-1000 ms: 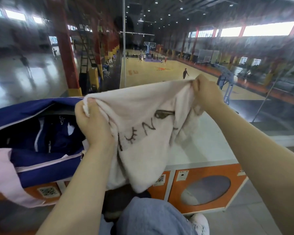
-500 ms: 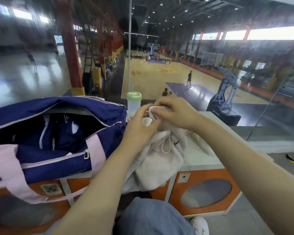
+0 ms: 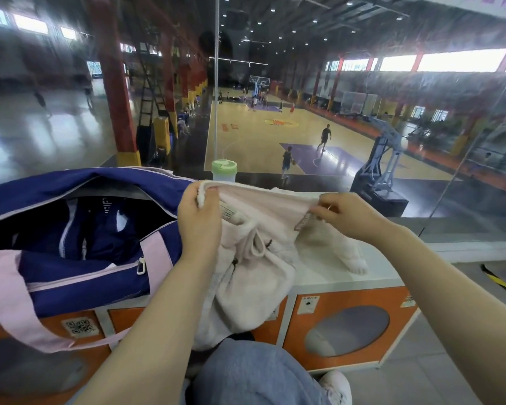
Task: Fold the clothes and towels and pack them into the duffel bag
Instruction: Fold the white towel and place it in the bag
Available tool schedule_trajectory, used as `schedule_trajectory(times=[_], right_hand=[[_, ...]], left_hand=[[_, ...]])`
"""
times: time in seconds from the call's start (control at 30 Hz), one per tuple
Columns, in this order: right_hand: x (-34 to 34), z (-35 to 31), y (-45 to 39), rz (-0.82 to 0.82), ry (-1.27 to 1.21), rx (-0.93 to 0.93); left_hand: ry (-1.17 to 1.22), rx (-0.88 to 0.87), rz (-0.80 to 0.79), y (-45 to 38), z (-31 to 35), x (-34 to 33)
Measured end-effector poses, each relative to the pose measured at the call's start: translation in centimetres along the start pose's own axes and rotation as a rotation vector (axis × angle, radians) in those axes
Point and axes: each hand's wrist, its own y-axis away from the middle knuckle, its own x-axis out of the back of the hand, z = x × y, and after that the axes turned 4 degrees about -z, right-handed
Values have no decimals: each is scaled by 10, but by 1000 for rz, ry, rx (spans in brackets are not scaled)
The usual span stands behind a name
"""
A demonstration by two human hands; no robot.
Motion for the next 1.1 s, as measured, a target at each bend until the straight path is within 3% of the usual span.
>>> schedule_trajectory(times=[0.1, 0.23, 0.37, 0.43, 0.5, 0.57, 0.7, 0.8, 0.97, 1.1], right_hand=[[1, -1, 0, 72, -207, -48], [2, -20, -4, 194, -905, -127], [1, -29, -15, 485, -1357, -379], [1, -29, -20, 599, -1518, -454], [-3, -39, -18, 658, -1432, -439], [-14, -58, -13, 651, -1229, -363], [-38, -97, 0, 495, -979, -191], [-52, -117, 7, 487, -840, -21], [-68, -131, 5, 495, -804, 34], [-69, -133, 5, 542, -757, 19]], left_hand=[[0, 59, -32, 0, 1, 0], [17, 276, -125, -2, -2, -3], [390, 545, -120, -10, -5, -1], [617, 588, -52, -14, -4, 0], [697, 549, 53, -15, 1, 2], [532, 425, 84, -12, 2, 3], [149, 215, 37, 1, 6, -4], [21, 71, -53, 14, 7, -10], [160, 74, -199, 29, 16, -19], [213, 7, -214, 32, 19, -19]])
